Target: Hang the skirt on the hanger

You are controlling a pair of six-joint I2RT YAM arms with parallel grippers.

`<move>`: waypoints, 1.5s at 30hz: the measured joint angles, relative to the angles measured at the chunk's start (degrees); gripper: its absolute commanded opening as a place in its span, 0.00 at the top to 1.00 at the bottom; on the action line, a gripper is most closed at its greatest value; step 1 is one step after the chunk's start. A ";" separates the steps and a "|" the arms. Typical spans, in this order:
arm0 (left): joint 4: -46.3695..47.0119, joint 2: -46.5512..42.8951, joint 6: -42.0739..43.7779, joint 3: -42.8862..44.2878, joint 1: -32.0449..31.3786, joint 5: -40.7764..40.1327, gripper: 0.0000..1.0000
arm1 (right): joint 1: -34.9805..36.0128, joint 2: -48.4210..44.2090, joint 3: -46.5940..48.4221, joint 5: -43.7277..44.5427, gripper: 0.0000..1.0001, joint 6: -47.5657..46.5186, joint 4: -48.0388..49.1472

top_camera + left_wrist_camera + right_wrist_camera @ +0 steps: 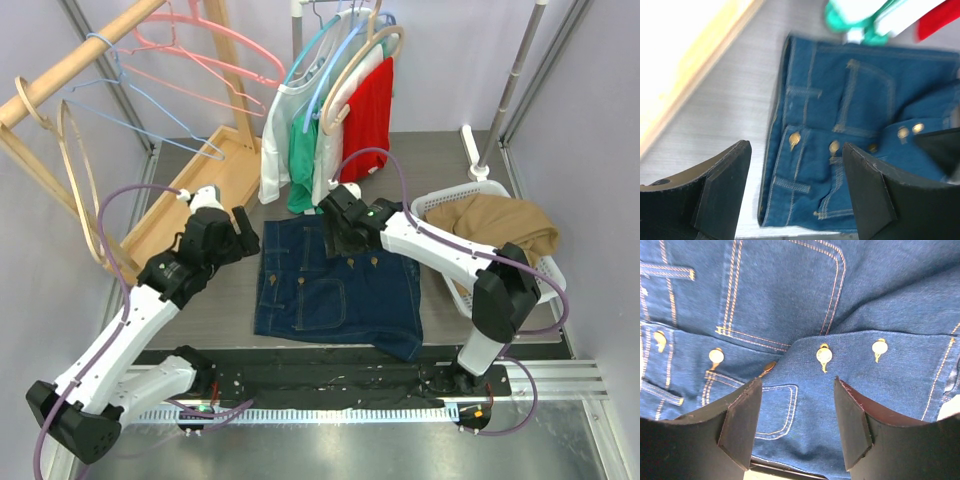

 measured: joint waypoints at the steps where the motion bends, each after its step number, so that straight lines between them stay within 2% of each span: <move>1: 0.00 0.07 0.87 1.60 -0.09 -0.24 0.23 | -0.02 0.63 0.00 -0.31 0.37 -0.24 -0.13; 16: -1.22 16.55 12.39 30.86 -0.13 -5.14 0.23 | -0.02 2.60 -0.04 -2.23 0.37 -2.03 -0.20; 23: -5.49 24.37 16.61 48.50 -0.20 -17.16 0.18 | -0.02 2.64 -0.04 -2.32 0.37 -2.97 -0.09; 28: -6.43 26.95 18.29 52.76 -0.17 -27.58 0.14 | -0.02 2.93 0.04 -2.36 0.36 -3.80 -0.09; 34: -4.50 29.42 21.31 54.84 0.48 -35.47 0.09 | -0.02 4.09 1.51 -2.60 0.37 -4.92 -0.02; 40: -4.37 36.46 21.11 62.60 6.23 -36.85 0.08 | -0.02 5.18 2.80 -3.08 0.37 -5.73 0.00; 45: -4.55 40.46 19.10 64.50 11.02 -34.77 0.11 | -0.02 5.42 3.23 -3.54 0.37 -6.60 0.00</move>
